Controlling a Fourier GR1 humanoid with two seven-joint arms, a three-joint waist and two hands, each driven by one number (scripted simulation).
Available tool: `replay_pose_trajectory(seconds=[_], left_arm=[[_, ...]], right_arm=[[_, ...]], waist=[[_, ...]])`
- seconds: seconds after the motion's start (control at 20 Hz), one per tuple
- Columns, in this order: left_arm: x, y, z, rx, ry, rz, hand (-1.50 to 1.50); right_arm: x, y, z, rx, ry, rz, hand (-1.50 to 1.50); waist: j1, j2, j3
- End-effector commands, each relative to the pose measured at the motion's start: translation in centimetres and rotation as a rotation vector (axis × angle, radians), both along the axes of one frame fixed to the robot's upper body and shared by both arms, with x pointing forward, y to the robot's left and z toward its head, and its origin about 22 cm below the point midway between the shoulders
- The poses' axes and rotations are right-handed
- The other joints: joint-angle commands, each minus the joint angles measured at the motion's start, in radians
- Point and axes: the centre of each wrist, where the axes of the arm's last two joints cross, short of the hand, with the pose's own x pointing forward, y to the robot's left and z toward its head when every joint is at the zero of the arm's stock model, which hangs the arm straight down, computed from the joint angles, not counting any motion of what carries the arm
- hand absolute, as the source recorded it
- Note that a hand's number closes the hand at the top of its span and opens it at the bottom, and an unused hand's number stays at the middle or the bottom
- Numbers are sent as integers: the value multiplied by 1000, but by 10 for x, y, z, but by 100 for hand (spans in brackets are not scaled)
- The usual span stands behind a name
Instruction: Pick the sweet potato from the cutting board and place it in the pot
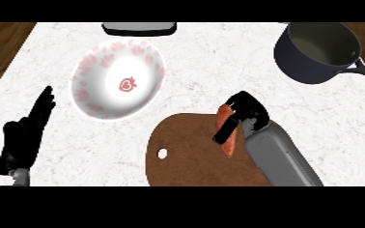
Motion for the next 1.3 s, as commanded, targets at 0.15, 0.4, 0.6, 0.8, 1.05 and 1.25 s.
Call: replay_pose_trajectory(seconds=[0.15,0.4,0.6,0.8,1.05,1.25], left_arm=[[2,1,7,1,-7,-18,0],[7,1,12,-1,-3,9,0],[11,-7,-4,-13,11,-12,0],[-4,-4,-16,-9,-6,11,0],[-7,11,-5,10,18,9,0],[7,7,2,0,9,-8,0]], right_arm=[[32,-6,14,-134,-88,126,150],[51,-16,13,-169,-211,220,150],[69,-16,43,-298,-283,203,150],[57,-7,59,-448,-482,154,150],[54,7,116,-621,-753,12,150],[46,6,145,-600,-844,-68,150]], waist=[[10,8,4],[8,8,4],[4,9,4],[-5,2,3],[-12,-6,3],[-14,1,4]])
